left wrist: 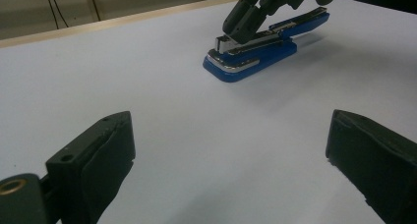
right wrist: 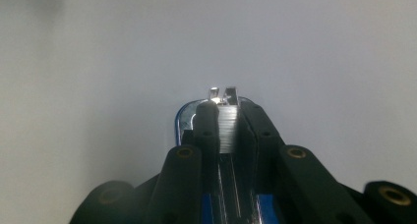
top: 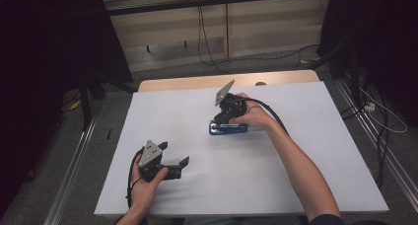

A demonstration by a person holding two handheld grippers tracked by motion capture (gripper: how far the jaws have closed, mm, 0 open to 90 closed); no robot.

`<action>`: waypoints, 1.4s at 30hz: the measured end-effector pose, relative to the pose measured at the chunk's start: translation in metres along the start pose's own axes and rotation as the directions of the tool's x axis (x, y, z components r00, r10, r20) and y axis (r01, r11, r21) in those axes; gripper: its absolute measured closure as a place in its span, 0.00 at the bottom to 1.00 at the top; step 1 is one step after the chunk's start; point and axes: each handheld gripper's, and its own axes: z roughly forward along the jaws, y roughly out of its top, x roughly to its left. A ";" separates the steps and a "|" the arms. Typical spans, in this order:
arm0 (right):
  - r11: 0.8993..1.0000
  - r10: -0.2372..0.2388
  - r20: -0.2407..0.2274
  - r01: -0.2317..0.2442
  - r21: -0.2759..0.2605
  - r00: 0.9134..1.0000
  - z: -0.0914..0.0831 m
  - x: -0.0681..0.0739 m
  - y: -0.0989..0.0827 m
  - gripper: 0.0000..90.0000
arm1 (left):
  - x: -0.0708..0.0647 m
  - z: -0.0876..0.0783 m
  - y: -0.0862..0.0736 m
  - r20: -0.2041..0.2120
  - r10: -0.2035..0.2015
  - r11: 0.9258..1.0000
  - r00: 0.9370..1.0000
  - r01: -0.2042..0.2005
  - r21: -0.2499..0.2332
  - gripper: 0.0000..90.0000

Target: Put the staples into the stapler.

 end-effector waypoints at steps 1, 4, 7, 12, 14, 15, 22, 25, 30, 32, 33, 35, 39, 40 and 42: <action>1.000 -0.005 0.001 0.005 0.002 1.000 0.000 0.000 0.000 0.88 | 0.000 0.000 0.000 0.000 0.000 1.000 1.000 0.000 0.000 0.05; 1.000 -0.026 0.003 0.026 0.004 1.000 0.000 0.000 0.001 0.88 | 0.000 0.000 0.000 0.000 -0.001 1.000 1.000 0.001 -0.002 0.05; 1.000 -0.020 -0.011 0.019 -0.006 1.000 0.000 -0.001 0.000 0.88 | 0.000 0.000 0.000 -0.001 -0.002 1.000 1.000 0.002 0.001 0.05; 1.000 -0.015 -0.006 0.015 -0.004 1.000 0.000 -0.001 0.000 0.87 | 0.000 0.000 0.000 0.000 -0.001 1.000 1.000 0.001 0.000 0.05; 1.000 -0.011 -0.007 0.011 -0.001 1.000 0.000 -0.001 0.000 0.87 | 0.000 0.000 0.000 0.001 -0.001 1.000 1.000 0.001 0.000 0.05; 1.000 -0.003 -0.008 0.003 0.000 1.000 0.000 -0.002 0.000 0.86 | 0.000 0.000 0.000 0.002 -0.001 1.000 1.000 0.001 -0.001 0.05; 1.000 0.016 -0.002 -0.016 0.004 1.000 0.000 -0.003 -0.003 0.82 | 0.000 0.000 0.000 -0.001 -0.001 1.000 1.000 0.001 -0.002 0.05; 1.000 0.018 -0.002 -0.018 0.000 1.000 0.001 -0.003 -0.003 0.82 | 0.000 0.000 0.000 0.000 0.000 1.000 1.000 0.000 0.000 0.05; 0.999 0.047 0.018 -0.047 -0.002 0.999 0.000 -0.004 -0.004 0.71 | 0.000 0.000 0.000 -0.001 0.000 1.000 1.000 0.000 0.000 0.05; 0.998 0.059 0.017 -0.058 -0.020 0.998 -0.001 -0.004 -0.005 0.71 | 0.000 0.000 0.000 0.001 -0.001 1.000 1.000 0.001 0.000 0.05; 0.998 0.067 0.016 -0.066 -0.016 0.998 -0.001 -0.003 -0.006 0.70 | 0.000 0.000 0.000 0.002 -0.002 1.000 1.000 0.002 0.000 0.05; 0.997 0.073 0.029 -0.073 -0.022 0.997 -0.001 -0.003 -0.007 0.64 | 0.000 0.001 0.000 0.004 -0.006 1.000 1.000 0.006 0.001 0.05; 0.994 0.104 0.046 -0.102 -0.036 0.994 -0.003 -0.003 -0.011 0.56 | 0.000 0.000 0.000 -0.001 -0.005 1.000 1.000 0.005 -0.005 0.05; 0.992 0.119 0.052 -0.118 -0.038 0.991 -0.004 -0.003 -0.012 0.56 | 0.001 0.000 0.000 -0.002 -0.007 1.000 1.000 0.007 -0.006 0.05; 0.989 0.139 0.068 -0.135 -0.057 0.988 -0.007 -0.003 -0.014 0.53 | 0.001 0.000 0.000 -0.005 -0.010 1.000 1.000 0.010 -0.010 0.05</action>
